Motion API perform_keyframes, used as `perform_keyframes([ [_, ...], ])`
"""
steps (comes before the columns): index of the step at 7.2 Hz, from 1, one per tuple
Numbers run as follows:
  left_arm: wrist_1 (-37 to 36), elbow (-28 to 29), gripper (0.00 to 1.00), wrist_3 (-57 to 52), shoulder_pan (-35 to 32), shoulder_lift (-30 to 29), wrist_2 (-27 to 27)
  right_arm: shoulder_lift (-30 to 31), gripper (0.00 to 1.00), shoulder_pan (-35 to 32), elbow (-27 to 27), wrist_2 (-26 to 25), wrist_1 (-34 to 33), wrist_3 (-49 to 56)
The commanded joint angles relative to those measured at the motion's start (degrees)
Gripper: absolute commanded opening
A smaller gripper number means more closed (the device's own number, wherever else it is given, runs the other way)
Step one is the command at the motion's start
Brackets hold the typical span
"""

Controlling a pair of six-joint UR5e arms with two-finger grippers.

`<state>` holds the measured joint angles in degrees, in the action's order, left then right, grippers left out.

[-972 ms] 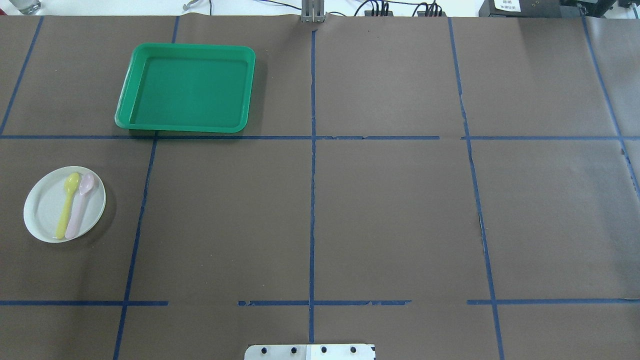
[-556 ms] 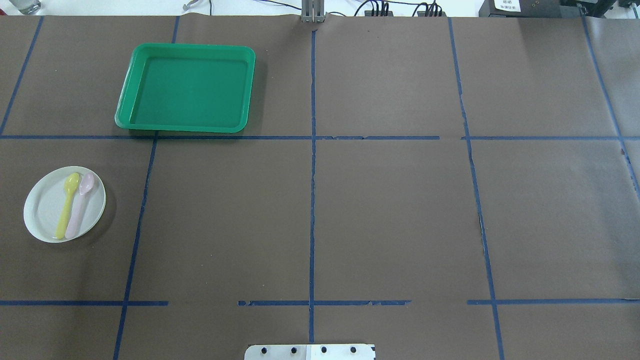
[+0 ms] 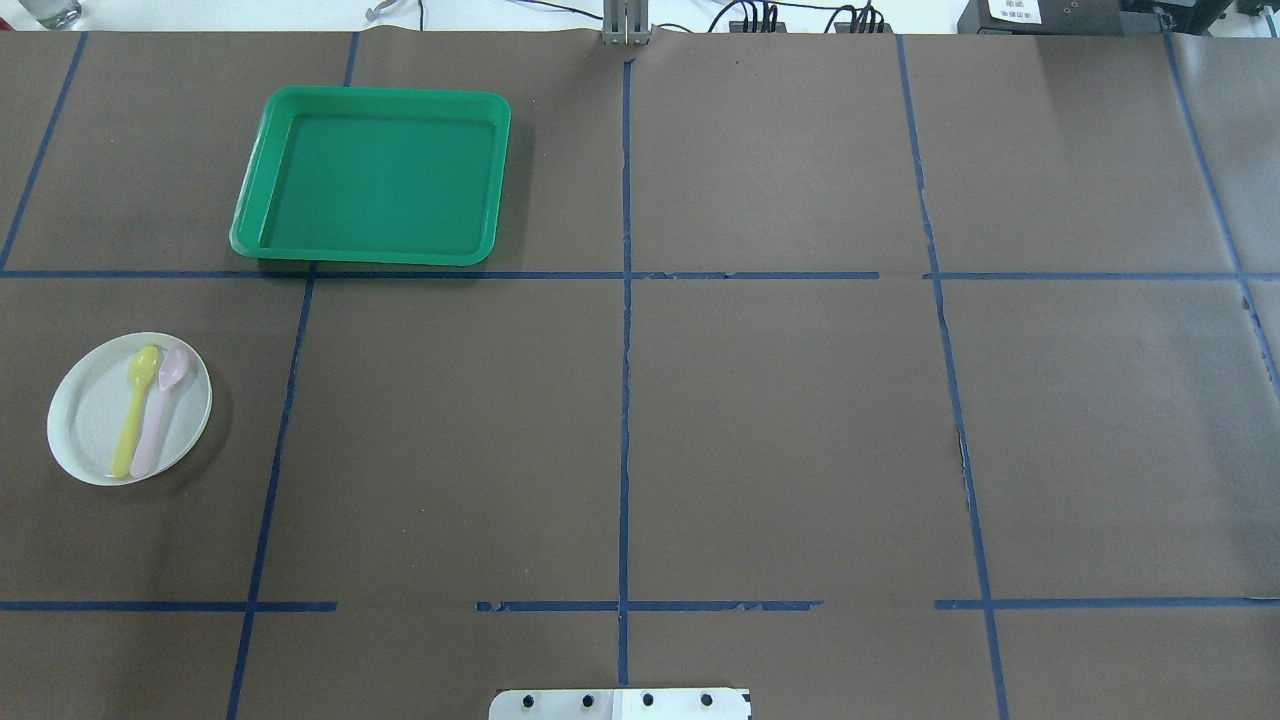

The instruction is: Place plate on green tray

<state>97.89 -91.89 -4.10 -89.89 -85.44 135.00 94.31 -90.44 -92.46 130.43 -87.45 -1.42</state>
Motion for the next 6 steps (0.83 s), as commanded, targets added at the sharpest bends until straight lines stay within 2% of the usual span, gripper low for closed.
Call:
perform_keyframes([
  [1, 9.5, 3.3, 1.0, 2.7, 2.4, -0.1, -0.4, 0.0, 1.0, 0.0, 0.0, 0.0, 0.0, 0.0],
  [2, 20.5, 7.7, 1.0, 11.6, 4.2, 0.0, 0.2, 0.0, 1.0, 0.0, 0.0, 0.0, 0.0, 0.0],
  [3, 27.6, 8.9, 1.0, 18.0, 8.5, 0.0, 1.3, 0.0, 1.0, 0.0, 0.0, 0.0, 0.0, 0.0],
  [4, 29.6, 8.7, 1.0, 23.6, 12.1, -0.2, 1.7, -0.1, 1.0, 0.0, 0.0, 0.0, 0.0, -0.1],
  [6, 32.6, 8.6, 1.0, 27.9, 16.6, -1.5, 1.7, -0.1, 1.0, 0.0, 0.0, 0.0, 0.0, 0.0],
])
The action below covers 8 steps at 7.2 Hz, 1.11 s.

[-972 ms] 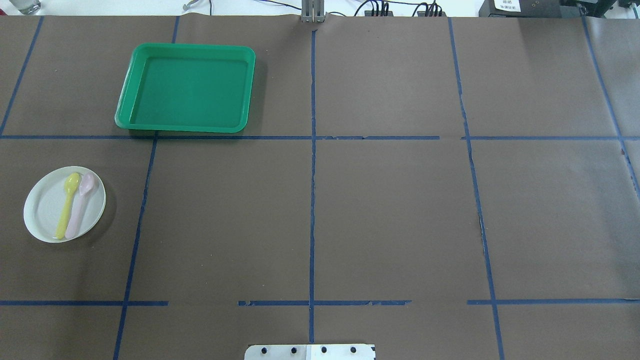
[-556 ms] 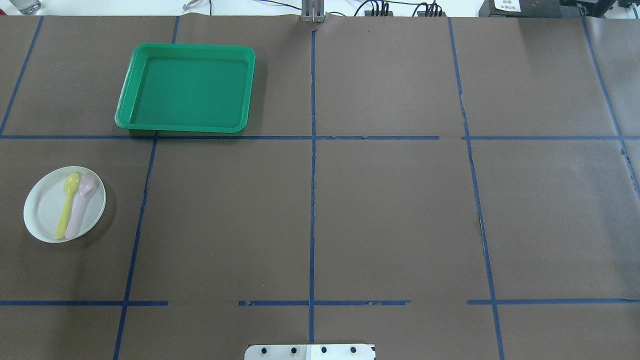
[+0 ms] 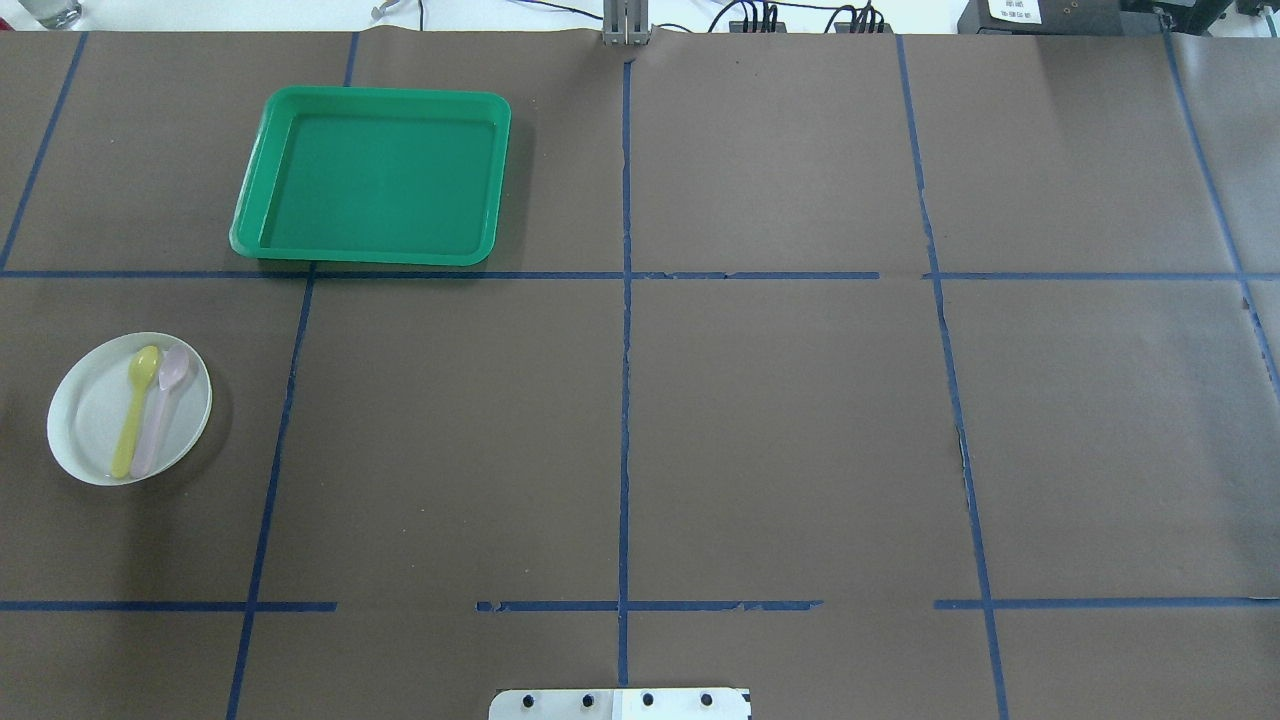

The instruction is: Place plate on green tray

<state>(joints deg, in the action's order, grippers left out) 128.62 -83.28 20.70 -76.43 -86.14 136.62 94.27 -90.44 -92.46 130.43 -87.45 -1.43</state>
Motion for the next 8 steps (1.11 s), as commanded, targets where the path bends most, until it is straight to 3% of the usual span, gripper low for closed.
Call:
perform_keyframes([
  [1, 2.3, -1.3, 1.0, 5.7, 8.0, -1.0, 0.0, 0.0, 1.0, 0.0, 0.0, 0.0, 0.0, 0.0],
  [8, 3.2, -0.7, 1.0, 12.6, 16.9, -1.8, -2.9, 0.0, 1.0, 0.0, 0.0, 0.0, 0.0, -0.1],
])
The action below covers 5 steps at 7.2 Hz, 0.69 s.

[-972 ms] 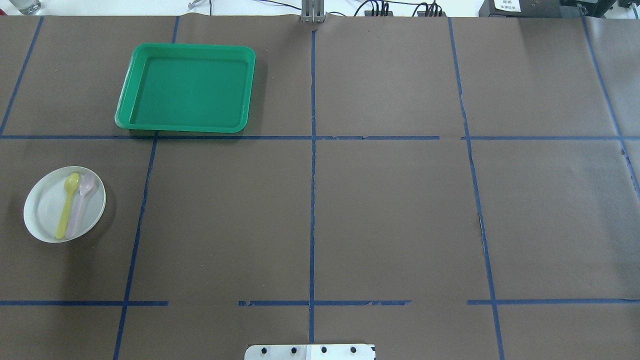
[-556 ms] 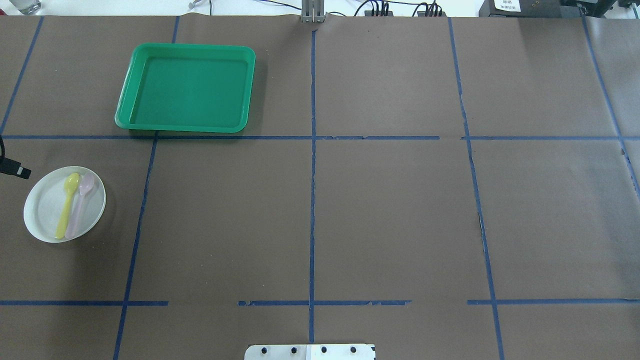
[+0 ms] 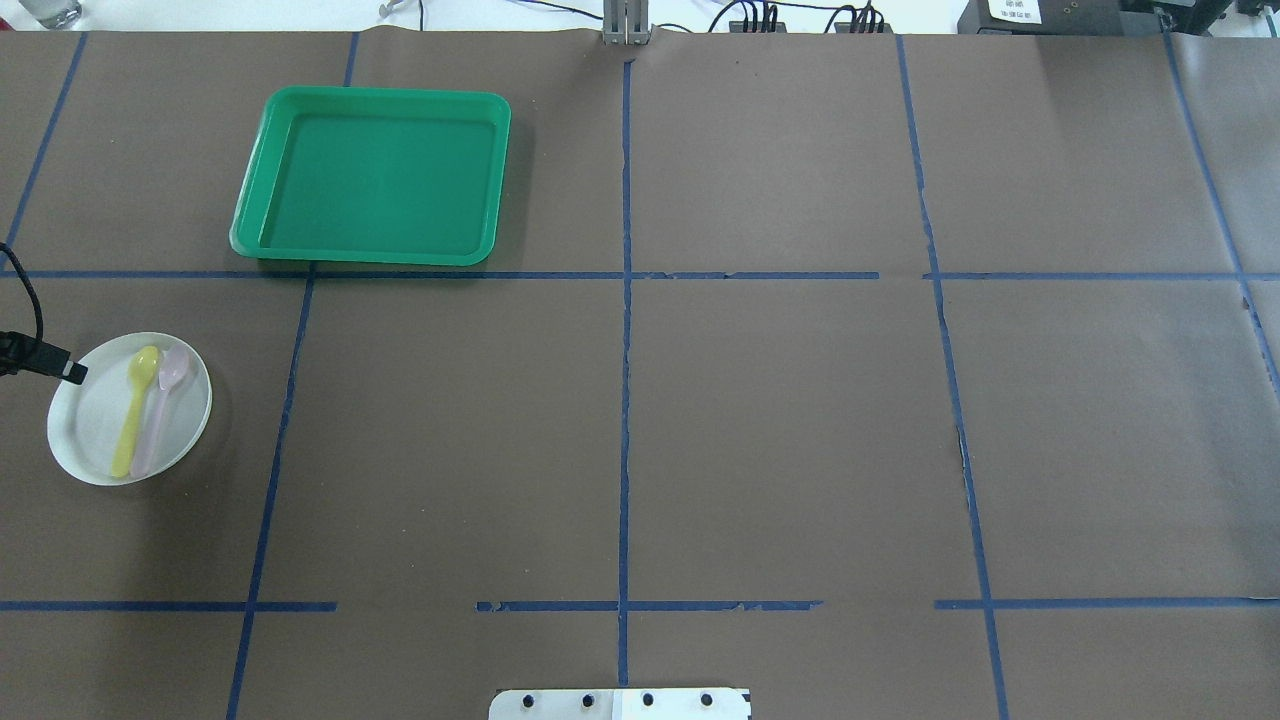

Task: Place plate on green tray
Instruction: 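Reach the left gripper down to the white plate's rim and grasp it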

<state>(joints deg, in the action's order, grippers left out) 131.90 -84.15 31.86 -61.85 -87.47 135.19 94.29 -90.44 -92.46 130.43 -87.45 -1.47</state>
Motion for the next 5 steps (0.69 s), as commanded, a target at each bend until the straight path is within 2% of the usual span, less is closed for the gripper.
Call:
perform_keyframes([
  [1, -0.2, 0.4, 1.0, 2.5, 5.4, -1.5, -3.2, 0.0, 1.0, 0.0, 0.0, 0.0, 0.0, 0.0],
  [5, -0.2, 0.0, 0.95, 1.8, 5.8, -0.7, -2.5, 0.0, 1.0, 0.0, 0.0, 0.0, 0.0, 0.0],
])
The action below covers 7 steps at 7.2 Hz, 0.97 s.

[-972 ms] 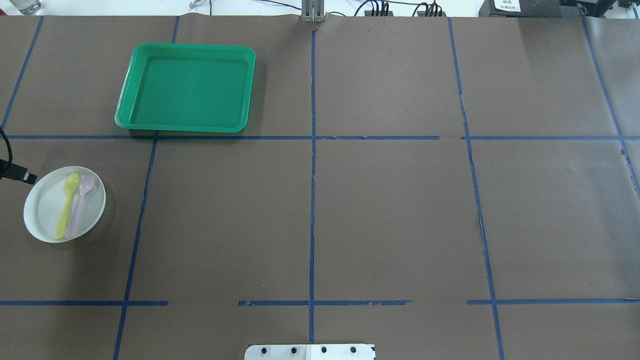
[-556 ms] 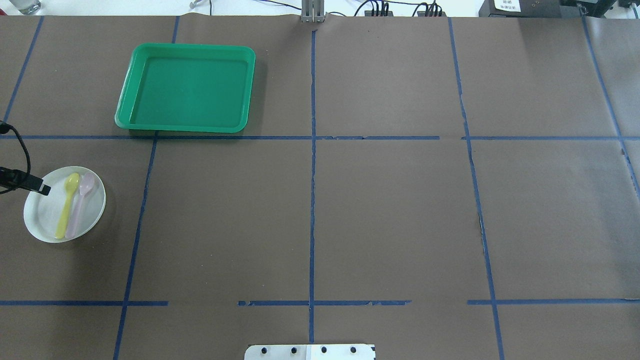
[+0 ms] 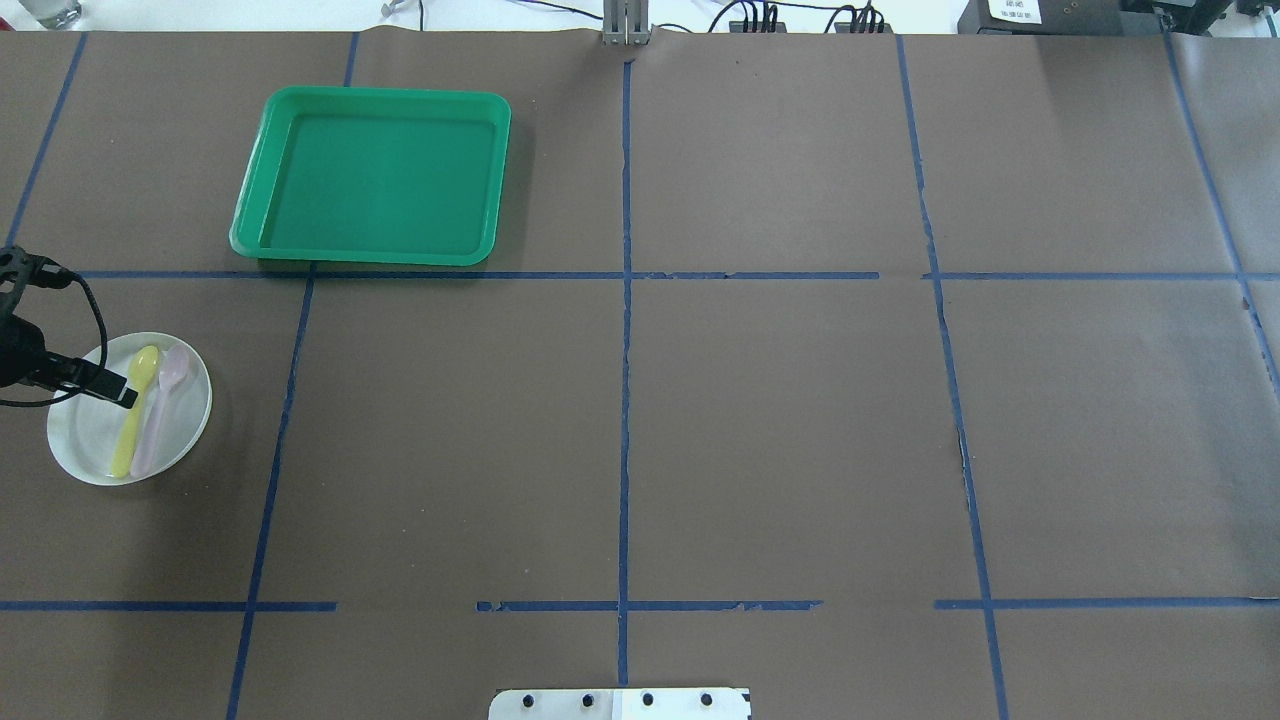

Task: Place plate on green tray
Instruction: 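Reach the left gripper down to the white plate's rim and grasp it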

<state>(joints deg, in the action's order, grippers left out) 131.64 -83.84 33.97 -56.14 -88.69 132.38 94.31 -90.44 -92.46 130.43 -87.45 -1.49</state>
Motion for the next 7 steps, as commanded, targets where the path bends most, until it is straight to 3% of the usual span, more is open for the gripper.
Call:
perform_keyframes([
  [1, -0.1, -0.4, 0.89, -1.8, -0.2, 0.7, 0.3, 0.0, 1.0, 0.0, 0.0, 0.0, 0.0, 0.0],
  [4, -0.1, -0.6, 0.67, -4.0, -0.8, 1.9, 2.9, -0.1, 1.0, 0.0, 0.0, 0.0, 0.0, 0.1],
  [6, 0.0, -0.6, 0.27, -4.1, -1.1, 2.0, 3.0, 0.0, 1.0, 0.0, -0.1, 0.0, 0.0, 0.1],
  [7, -0.1, -0.7, 0.0, -4.1, -1.3, 2.1, 3.1, -0.1, 1.0, 0.0, 0.0, 0.0, 0.0, 0.1],
])
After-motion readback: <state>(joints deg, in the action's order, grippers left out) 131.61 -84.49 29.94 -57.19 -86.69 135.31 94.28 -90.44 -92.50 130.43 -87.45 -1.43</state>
